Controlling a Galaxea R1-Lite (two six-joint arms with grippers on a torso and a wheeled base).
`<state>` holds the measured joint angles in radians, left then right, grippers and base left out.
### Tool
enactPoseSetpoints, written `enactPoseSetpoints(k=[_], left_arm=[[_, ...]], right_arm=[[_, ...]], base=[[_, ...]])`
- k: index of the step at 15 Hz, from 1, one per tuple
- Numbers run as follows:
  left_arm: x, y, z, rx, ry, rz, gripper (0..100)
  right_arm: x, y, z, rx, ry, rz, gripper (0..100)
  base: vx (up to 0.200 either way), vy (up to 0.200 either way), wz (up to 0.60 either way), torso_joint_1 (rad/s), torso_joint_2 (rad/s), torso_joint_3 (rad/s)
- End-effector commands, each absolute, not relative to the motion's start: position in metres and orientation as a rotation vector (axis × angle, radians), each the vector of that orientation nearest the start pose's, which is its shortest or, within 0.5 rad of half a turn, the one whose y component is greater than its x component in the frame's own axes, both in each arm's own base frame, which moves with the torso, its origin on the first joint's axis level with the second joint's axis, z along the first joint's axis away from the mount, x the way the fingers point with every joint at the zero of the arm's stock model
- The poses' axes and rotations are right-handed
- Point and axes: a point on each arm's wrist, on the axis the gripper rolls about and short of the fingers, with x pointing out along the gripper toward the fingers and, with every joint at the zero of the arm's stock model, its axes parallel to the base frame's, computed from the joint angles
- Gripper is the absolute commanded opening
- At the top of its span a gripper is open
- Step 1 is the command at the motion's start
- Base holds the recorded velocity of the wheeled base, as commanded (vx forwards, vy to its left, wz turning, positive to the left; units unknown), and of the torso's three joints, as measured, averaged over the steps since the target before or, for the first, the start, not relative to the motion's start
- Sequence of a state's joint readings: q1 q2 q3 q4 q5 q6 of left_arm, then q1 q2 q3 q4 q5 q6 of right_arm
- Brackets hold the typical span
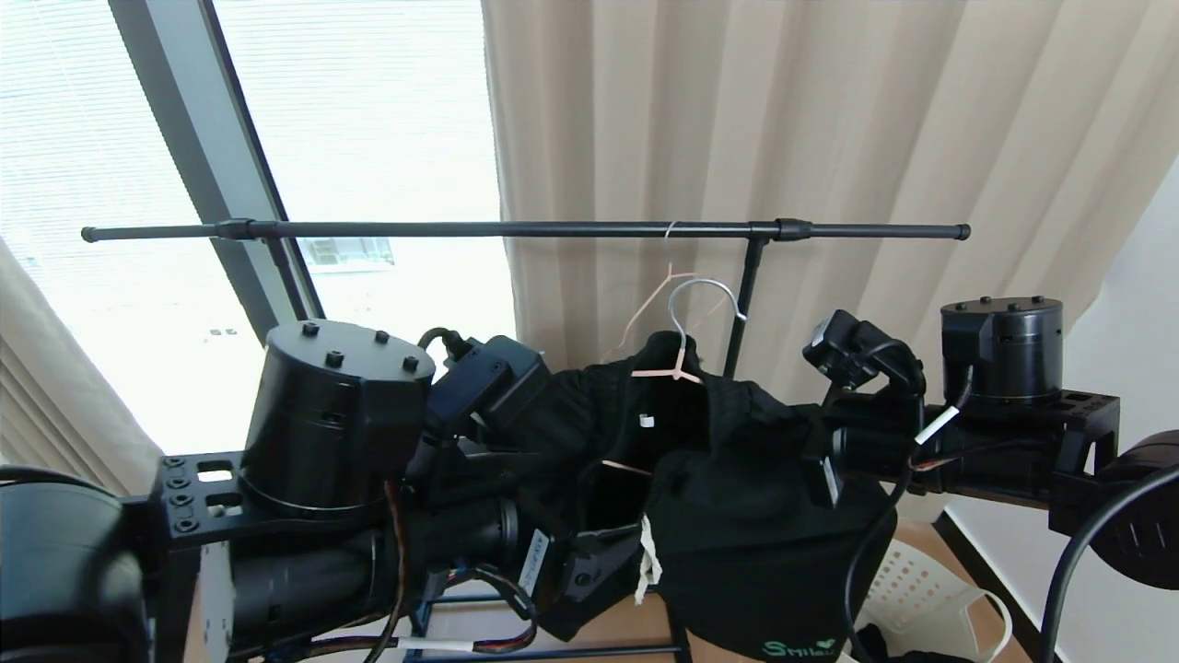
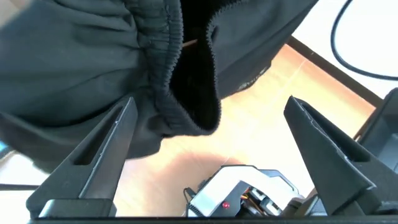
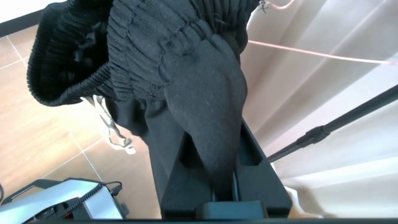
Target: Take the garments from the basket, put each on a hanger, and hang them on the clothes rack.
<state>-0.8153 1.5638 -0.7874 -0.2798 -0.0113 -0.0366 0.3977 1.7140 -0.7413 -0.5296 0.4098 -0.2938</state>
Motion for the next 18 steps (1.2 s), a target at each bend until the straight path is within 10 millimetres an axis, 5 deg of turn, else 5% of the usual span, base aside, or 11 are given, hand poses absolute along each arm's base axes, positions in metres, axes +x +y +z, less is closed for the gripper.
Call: enactPoseSetpoints(k=[1, 7, 12, 18], left_arm=[[0.177, -0.174, 0.195, 0.175, 0.425, -0.779, 100], [0.207, -0.116, 0.202, 0.313, 0.308, -0.852, 100], [0.227, -0.126, 0.171, 0.554, 0.279, -1.027, 100], [0.249, -0.151, 0.154, 0.592, 0.276, -1.084, 100]], right_arm=[[0.269, 0.119, 0.145, -0.287, 0.348, 0.863, 0], [0.26, 0.106, 0.133, -0.429, 0.293, 0.987, 0], [0.255, 0.105, 0.134, -0.439, 0.284, 0.995, 0], [0.249, 0.11, 0.135, -0.444, 0.277, 1.022, 0]], base=[[0.0, 0.0, 0.0, 0.0, 0.0, 0.0], [0.0, 0.0, 0.0, 0.0, 0.0, 0.0], [0.0, 0.0, 0.0, 0.0, 0.0, 0.0], [0.0, 0.0, 0.0, 0.0, 0.0, 0.0]])
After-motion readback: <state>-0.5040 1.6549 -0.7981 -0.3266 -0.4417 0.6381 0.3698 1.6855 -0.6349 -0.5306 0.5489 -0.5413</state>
